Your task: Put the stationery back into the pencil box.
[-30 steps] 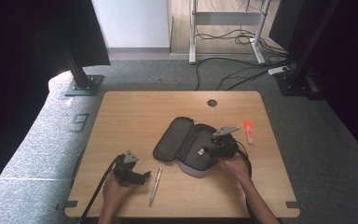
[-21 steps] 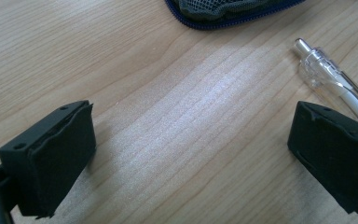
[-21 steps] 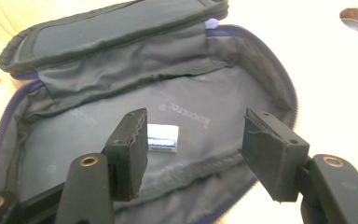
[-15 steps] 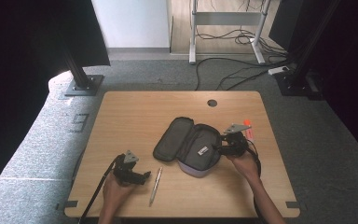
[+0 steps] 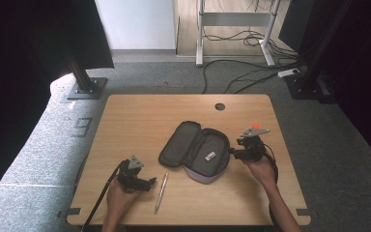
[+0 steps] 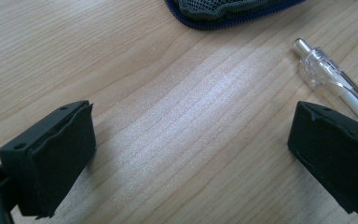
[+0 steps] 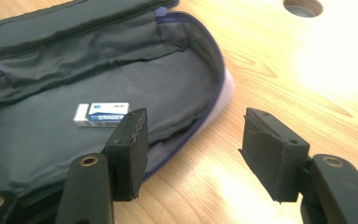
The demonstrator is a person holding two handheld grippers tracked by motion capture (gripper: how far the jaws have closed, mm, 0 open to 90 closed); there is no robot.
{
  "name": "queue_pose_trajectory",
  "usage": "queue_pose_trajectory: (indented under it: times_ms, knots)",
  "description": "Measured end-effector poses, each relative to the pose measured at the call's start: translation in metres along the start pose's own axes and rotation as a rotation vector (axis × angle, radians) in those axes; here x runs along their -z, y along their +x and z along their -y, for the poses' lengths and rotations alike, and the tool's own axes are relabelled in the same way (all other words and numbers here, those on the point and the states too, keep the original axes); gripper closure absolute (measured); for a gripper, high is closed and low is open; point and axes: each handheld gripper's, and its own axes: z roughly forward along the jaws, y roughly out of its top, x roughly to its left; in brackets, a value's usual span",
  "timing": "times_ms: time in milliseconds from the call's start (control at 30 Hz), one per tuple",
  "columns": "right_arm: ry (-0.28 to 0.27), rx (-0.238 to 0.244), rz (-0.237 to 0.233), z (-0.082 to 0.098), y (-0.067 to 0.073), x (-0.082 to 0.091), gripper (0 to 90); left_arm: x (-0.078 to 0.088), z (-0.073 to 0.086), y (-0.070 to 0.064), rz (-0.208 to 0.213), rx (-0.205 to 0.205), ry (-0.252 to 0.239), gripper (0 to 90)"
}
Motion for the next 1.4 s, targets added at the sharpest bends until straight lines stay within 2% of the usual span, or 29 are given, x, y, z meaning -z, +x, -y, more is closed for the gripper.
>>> queue_pose_trajectory:
  times_ms: [767, 1400]
  knots:
    - [0.006, -0.070, 0.116, 0.021, -0.047, 0.019, 41.7, 0.000, 0.000, 0.000, 0.000, 0.000, 0.000, 0.5]
    - [0.019, -0.127, 0.170, 0.026, -0.076, 0.014, 41.5, 0.000, 0.000, 0.000, 0.000, 0.000, 0.000, 0.5]
